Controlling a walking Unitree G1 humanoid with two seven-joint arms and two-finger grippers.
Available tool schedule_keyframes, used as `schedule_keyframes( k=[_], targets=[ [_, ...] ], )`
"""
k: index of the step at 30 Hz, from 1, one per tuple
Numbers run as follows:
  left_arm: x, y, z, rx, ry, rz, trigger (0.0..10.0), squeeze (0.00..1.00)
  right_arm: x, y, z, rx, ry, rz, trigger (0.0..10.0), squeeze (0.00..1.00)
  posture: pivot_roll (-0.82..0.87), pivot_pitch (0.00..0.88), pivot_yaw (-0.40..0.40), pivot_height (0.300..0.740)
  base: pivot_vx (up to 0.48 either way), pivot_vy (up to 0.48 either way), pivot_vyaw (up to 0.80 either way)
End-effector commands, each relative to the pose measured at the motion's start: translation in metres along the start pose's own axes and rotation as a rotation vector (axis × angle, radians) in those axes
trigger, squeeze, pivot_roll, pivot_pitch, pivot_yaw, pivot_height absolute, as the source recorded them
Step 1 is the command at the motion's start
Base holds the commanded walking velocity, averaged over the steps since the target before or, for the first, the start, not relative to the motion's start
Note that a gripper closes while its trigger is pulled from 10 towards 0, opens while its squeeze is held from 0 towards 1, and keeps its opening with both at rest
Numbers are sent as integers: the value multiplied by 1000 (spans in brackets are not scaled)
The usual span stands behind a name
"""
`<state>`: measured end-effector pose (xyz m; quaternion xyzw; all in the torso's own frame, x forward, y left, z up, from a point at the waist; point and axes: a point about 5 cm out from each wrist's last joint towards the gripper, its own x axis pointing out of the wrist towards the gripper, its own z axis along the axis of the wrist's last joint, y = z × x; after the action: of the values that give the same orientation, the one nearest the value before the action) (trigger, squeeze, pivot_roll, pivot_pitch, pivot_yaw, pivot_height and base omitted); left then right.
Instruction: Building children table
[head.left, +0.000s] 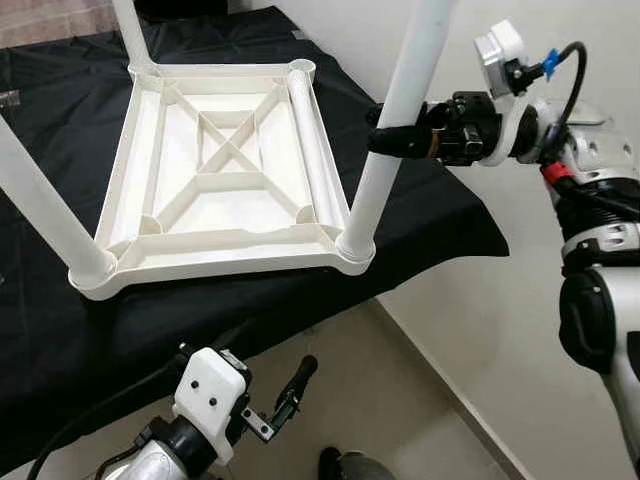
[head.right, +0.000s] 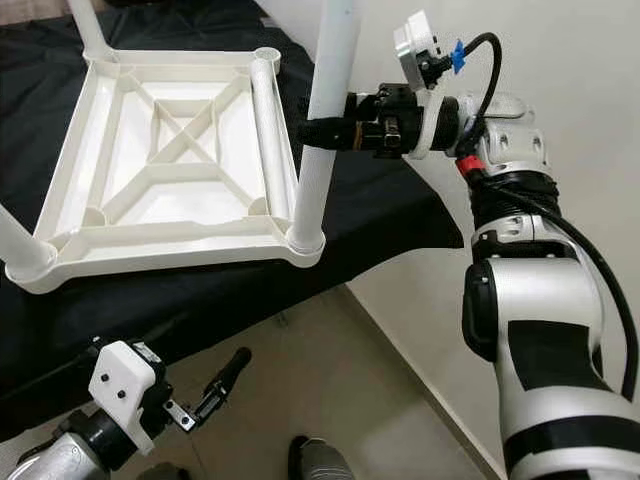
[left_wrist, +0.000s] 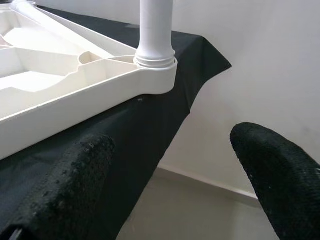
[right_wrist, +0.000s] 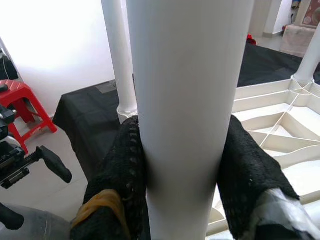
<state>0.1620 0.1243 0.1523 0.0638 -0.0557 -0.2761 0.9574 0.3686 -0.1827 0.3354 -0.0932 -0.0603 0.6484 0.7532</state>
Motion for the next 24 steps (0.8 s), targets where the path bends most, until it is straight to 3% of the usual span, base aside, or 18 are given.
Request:
schedule_keyframes(
  k=[1, 2, 4, 5, 7, 8, 9, 10, 11, 13, 17, 20, 21, 24],
  targets=[
    [0, -3, -4, -8, 20, -4, 10000, 0, -9, 1, -7, 22, 37, -80, 0, 0, -7, 210, -193, 740, 0, 0, 0],
    [2, -4, -4, -9, 11, 2, 10000, 0, -3, 7, -26, 110, 13, -265, 0, 0, 5, 201, -245, 740, 0, 0, 0],
    [2, -4, -4, -9, 11, 2, 10000, 0, -3, 7, -26, 110, 13, -265, 0, 0, 5, 201, -245, 740, 0, 0, 0],
    [4, -1, -8, 2, 11, 12, 10000, 0, 20, 11, -57, 194, 7, -783, 0, 0, 33, 165, -253, 740, 0, 0, 0],
    [4, -1, -8, 2, 11, 12, 10000, 0, 20, 11, -57, 194, 7, -783, 0, 0, 33, 165, -253, 740, 0, 0, 0],
    [10, 6, -11, 18, 9, 29, 10000, 0, 58, 46, -109, 339, 101, -970, 0, 0, 20, 123, -187, 740, 0, 0, 0],
    [15, 11, -15, 28, 10, 36, 10000, 0, 95, 67, -132, 473, 116, -1014, 0, 0, 12, 94, -132, 740, 0, 0, 0],
    [21, 15, -20, 39, 13, 36, 10000, 0, 128, 73, -140, 504, 111, -954, 0, 0, 17, 45, -131, 740, 0, 0, 0],
    [21, 15, -20, 39, 13, 36, 10000, 0, 128, 73, -140, 504, 111, -954, 0, 0, 17, 45, -131, 740, 0, 0, 0],
    [29, 22, -26, 52, 16, 35, 10000, 0, 151, 58, -130, 499, 56, -851, 0, 0, 16, 0, -134, 740, 0, 0, 0],
    [36, 31, -30, 38, 16, 51, 10000, 0, 163, 49, -119, 481, 46, -789, 0, 0, 17, 0, -132, 740, 0, 0, 0],
    [34, 32, -31, 40, 18, 63, 10000, 0, 163, 54, -117, 485, 72, -787, 0, 0, 19, 0, -129, 740, 0, 0, 0],
    [32, 32, -31, 34, 14, 78, 10000, 0, 160, 65, -114, 483, 116, -830, 10000, 0, 19, 0, -127, 740, 0, 0, 0],
    [31, 30, -30, 31, 8, 79, 10000, 0, 154, 74, -112, 479, 124, -847, 10000, 0, 18, 12, -129, 740, 0, 0, 0]
  ],
)
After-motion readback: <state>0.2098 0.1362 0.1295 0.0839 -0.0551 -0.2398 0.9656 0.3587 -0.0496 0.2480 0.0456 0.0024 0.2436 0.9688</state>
